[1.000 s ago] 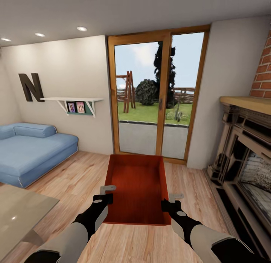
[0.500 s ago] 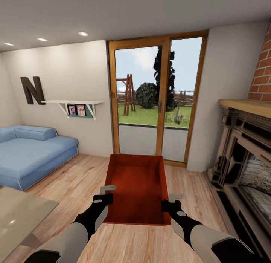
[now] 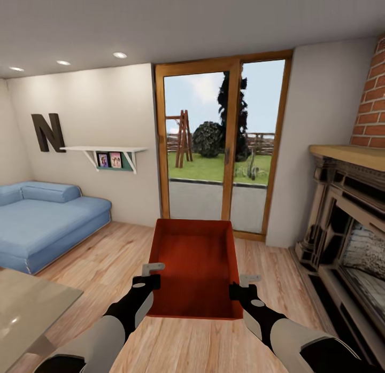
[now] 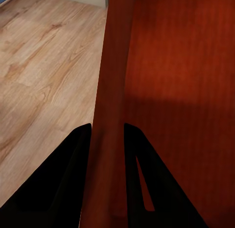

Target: Move the two storage containers from the living room to the garage. In the garage, place one container on the floor and stack the other container on top of it (either order is fine).

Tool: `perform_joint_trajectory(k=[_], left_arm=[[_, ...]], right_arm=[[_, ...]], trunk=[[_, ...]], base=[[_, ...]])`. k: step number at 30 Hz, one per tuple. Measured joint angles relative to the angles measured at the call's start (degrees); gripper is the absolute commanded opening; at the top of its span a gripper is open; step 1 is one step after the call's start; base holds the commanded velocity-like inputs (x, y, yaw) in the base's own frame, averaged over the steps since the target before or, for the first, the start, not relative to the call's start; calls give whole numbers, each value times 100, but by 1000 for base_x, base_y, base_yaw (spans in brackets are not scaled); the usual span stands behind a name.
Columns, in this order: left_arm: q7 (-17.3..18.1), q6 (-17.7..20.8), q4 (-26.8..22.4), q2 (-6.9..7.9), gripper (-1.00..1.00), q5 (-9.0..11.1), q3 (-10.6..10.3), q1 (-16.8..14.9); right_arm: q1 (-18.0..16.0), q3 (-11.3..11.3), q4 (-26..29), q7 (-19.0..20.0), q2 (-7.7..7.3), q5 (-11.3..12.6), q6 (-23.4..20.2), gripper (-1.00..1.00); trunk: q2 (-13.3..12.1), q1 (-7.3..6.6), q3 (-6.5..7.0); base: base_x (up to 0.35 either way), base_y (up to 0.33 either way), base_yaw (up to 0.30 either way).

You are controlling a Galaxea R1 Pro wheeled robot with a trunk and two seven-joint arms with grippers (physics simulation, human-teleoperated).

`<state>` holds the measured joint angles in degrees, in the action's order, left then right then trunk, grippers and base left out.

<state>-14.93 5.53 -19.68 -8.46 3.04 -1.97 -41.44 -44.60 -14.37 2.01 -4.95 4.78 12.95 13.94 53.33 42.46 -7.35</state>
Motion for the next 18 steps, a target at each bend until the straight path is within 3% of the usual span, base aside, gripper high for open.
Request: perform_joint_trajectory(k=[18], left_arm=[[-3, 2, 8, -7, -100, -9, 17, 0]], right_arm=[[0, -4, 0, 9, -6, 2, -11, -100]], trunk=[[-1, 0, 140]], base=[[0, 0, 0]])
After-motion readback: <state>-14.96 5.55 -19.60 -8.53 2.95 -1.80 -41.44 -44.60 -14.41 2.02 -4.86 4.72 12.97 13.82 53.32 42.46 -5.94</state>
